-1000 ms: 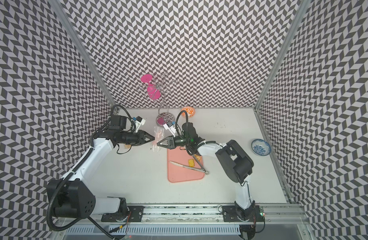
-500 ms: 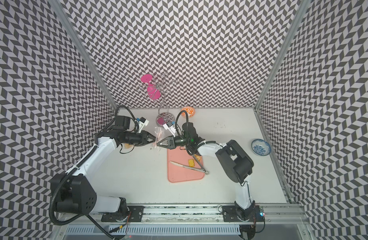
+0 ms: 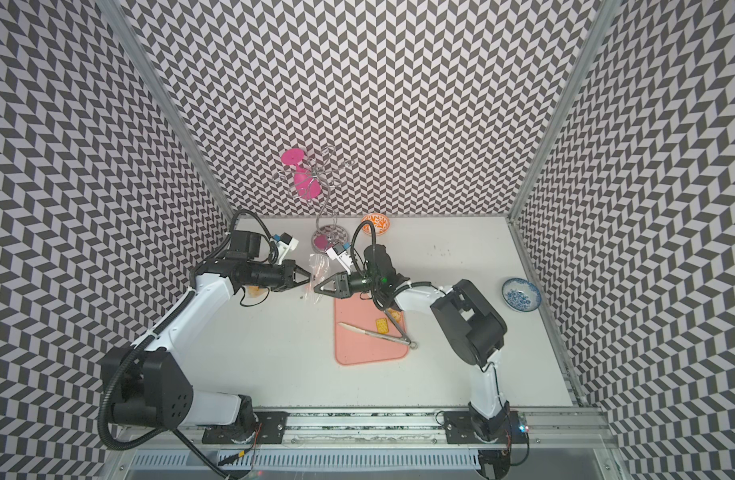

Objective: Put the cookies into a resealable bag to prevent moisture
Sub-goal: Pick up the ziploc bag from the center of the board, then open the ziploc bag at the center of the board.

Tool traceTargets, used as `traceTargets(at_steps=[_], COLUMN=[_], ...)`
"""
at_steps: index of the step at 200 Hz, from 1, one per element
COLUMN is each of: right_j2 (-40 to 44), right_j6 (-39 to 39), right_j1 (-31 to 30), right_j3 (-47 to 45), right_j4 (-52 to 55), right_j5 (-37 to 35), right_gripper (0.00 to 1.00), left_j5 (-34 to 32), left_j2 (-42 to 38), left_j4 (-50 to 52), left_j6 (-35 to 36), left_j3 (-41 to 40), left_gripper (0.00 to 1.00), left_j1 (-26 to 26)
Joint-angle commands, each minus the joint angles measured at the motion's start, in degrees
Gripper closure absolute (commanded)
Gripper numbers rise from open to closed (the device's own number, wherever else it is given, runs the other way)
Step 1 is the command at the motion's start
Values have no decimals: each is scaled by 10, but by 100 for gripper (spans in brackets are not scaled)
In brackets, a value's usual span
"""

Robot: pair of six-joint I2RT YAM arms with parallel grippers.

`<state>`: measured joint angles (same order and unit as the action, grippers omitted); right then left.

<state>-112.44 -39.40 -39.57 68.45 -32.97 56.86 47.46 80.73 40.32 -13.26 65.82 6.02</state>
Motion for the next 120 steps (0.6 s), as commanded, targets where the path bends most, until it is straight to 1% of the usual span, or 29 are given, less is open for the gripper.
traceTargets(at_steps=[1, 8, 20, 36, 52, 62, 70, 88, 102, 120], right_j2=[11, 14, 19, 21, 28, 36, 39, 37, 26, 3], right_j6=[55, 76, 106, 133, 153, 161, 161, 134, 92, 63], right_j1=[1, 1, -1, -2, -6, -8, -10, -20, -31, -43], right_j3=[21, 29, 41, 58, 68, 69, 67, 62, 58, 71], right_j4=[52, 83, 127, 166, 187, 186, 176, 132, 86, 66], right_j5=[-38, -58, -95, -134, -167, -174, -169, -143, -124, -108], right_gripper=[74, 69, 64, 61, 61, 60, 58, 52, 48, 47], left_j5=[-58, -81, -115, -174, -281, -338, -362, -368, -341, -304], left_j2=[-17, -17, -17, -19, -17, -16, -18, -25, -24, -22], left_j4=[17, 27, 45, 69, 105, 121, 124, 107, 95, 79], left_j6=[11, 9, 9, 11, 11, 3, 0, -11, -19, -30], left_j3=[29, 34, 44, 53, 59, 56, 53, 43, 39, 36], left_gripper=[100, 100, 100, 100, 100, 100, 100, 100, 100, 100], left_j1=[1, 3, 4, 14, 26, 29, 29, 34, 35, 36])
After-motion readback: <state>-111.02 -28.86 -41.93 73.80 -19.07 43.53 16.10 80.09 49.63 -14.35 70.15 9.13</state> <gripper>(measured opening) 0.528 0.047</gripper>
